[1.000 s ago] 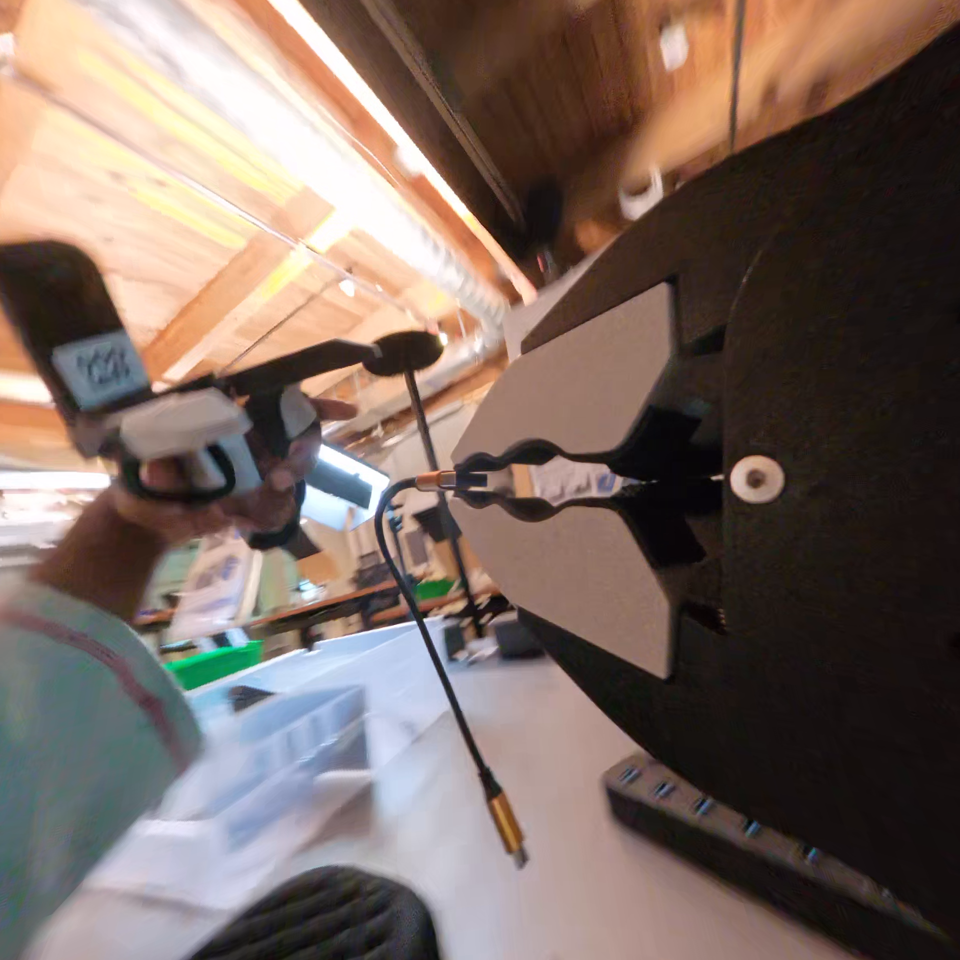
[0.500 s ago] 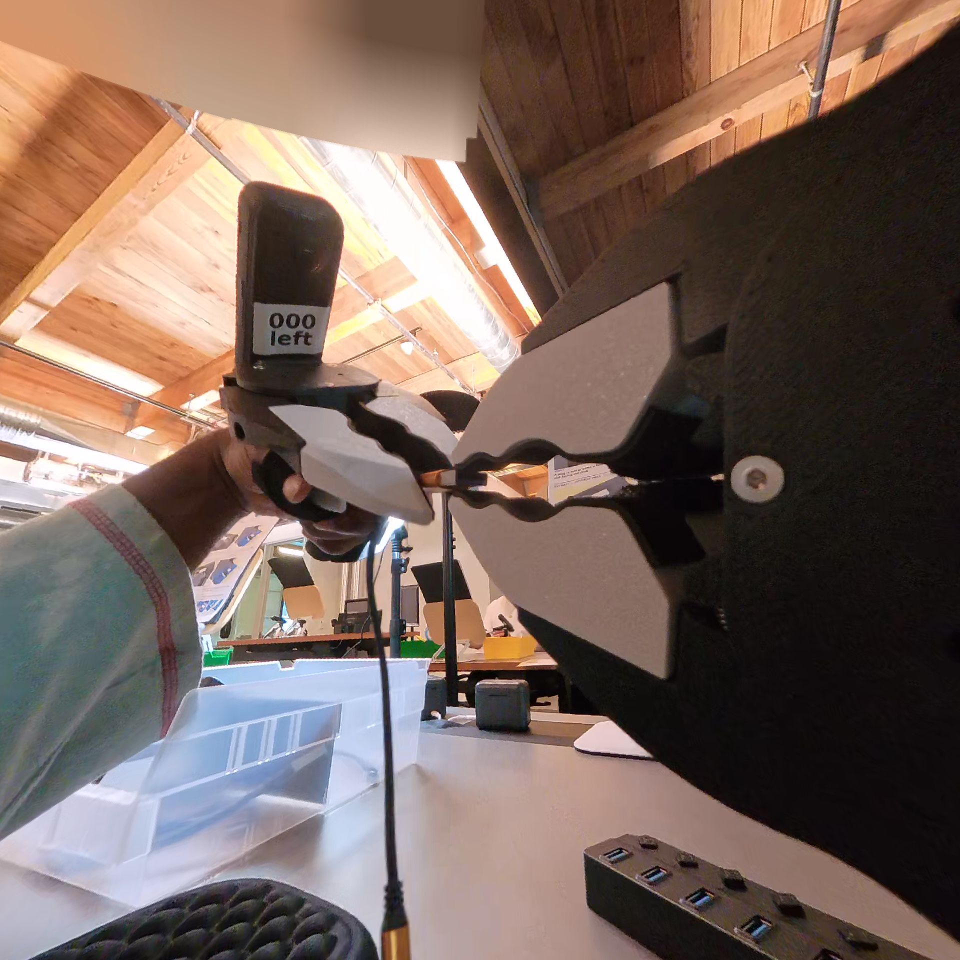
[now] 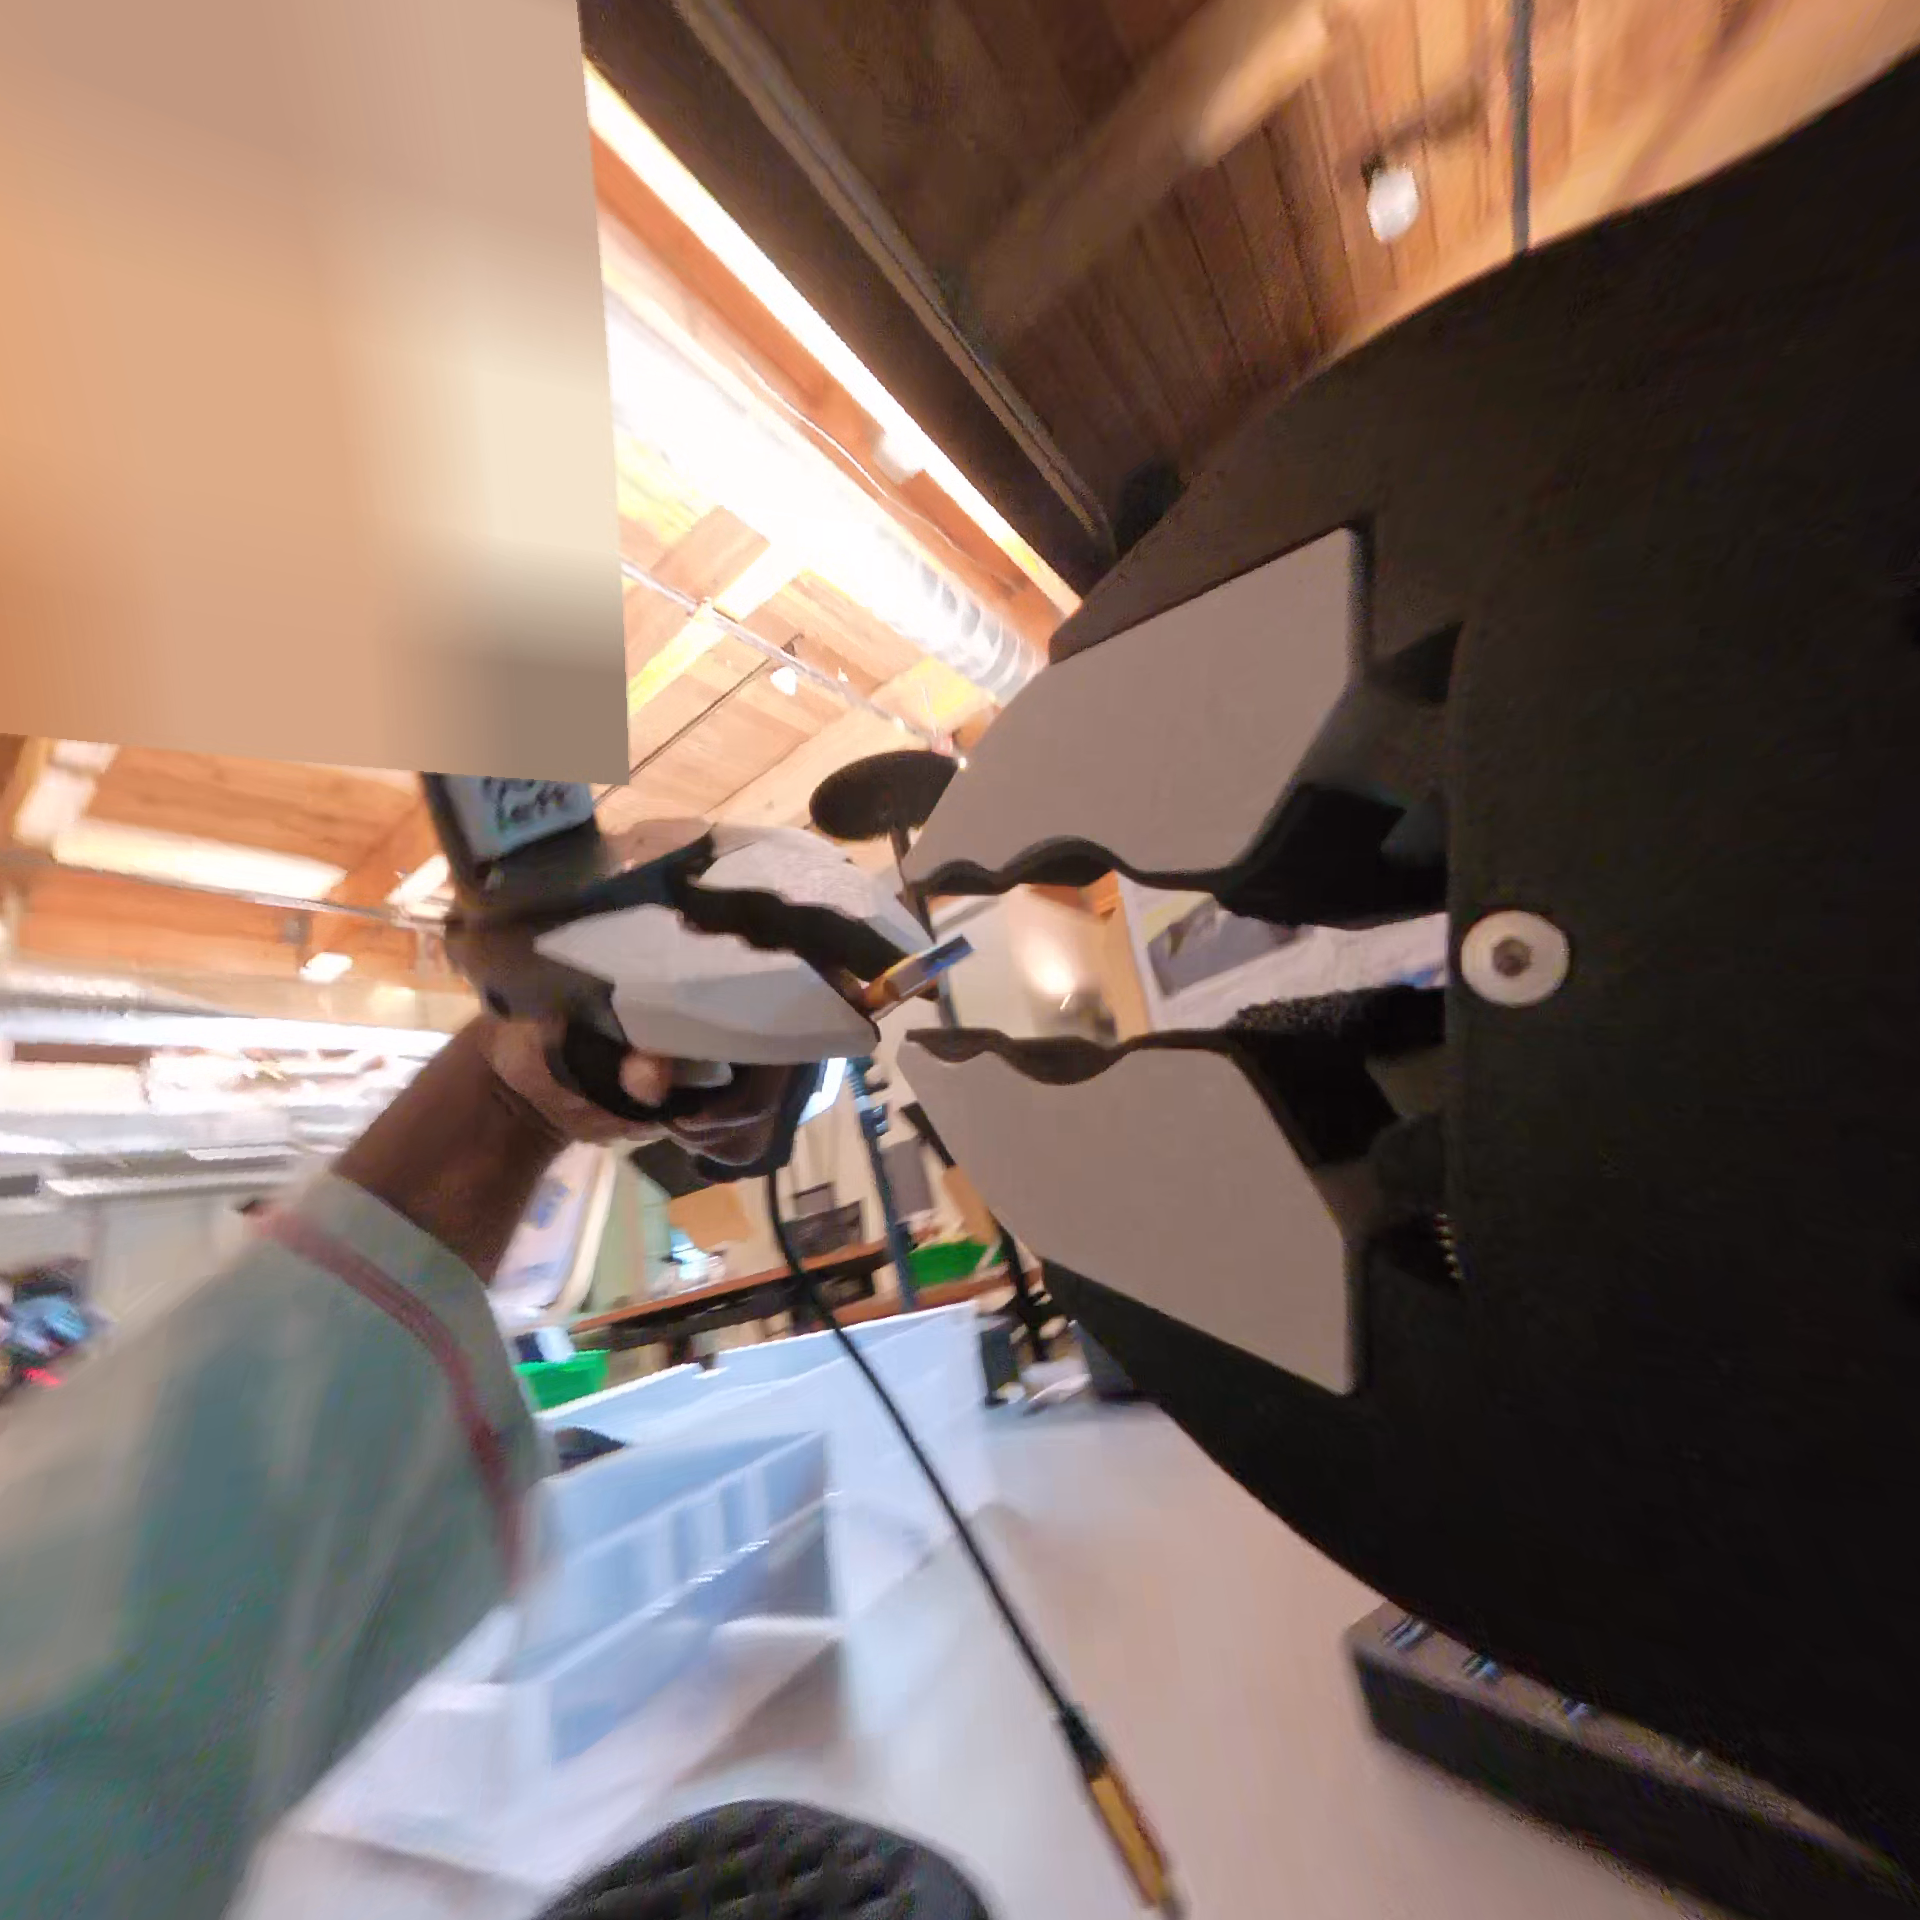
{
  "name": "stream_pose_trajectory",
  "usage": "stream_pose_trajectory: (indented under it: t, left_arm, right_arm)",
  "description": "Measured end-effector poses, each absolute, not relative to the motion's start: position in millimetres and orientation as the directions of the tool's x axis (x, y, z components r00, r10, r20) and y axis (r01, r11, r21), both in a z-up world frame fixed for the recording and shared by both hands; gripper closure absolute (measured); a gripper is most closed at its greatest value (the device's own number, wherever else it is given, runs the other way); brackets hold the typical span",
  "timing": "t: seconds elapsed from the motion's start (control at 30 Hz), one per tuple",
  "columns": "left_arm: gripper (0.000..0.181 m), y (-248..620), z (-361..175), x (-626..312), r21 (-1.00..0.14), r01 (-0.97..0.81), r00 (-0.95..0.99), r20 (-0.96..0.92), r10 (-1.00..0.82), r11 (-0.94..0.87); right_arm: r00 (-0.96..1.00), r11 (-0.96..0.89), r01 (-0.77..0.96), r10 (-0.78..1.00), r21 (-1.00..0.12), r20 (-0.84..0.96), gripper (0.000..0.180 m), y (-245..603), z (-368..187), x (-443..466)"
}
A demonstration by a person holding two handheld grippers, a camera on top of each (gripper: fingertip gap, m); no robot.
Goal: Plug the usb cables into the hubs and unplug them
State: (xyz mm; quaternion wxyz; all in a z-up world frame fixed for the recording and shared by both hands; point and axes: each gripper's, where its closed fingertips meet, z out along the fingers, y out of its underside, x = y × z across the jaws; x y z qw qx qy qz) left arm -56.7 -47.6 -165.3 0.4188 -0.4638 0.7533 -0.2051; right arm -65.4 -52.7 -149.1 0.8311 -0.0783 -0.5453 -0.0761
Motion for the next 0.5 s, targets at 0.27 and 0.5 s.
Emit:
stream_pose_trajectory:
  t: [0.27, 0.5]
  left_arm:
    - [0.165, -69, -97, -63, -0.663, -0.116, -0.098, -0.733, -0.673, 0.739]
    - [0.165, -69, -87, -73, -0.704, -0.079, -0.061, -0.703, -0.708, 0.706]
  right_arm:
    - [0.394, 0.857, -0.189, 0.514, -0.48, 0.762, 0.14, -54, -131, -48]
    - [0.376, 0.791, -0.268, 0.611, -0.55, 0.696, 0.138, -51, -125, -39]
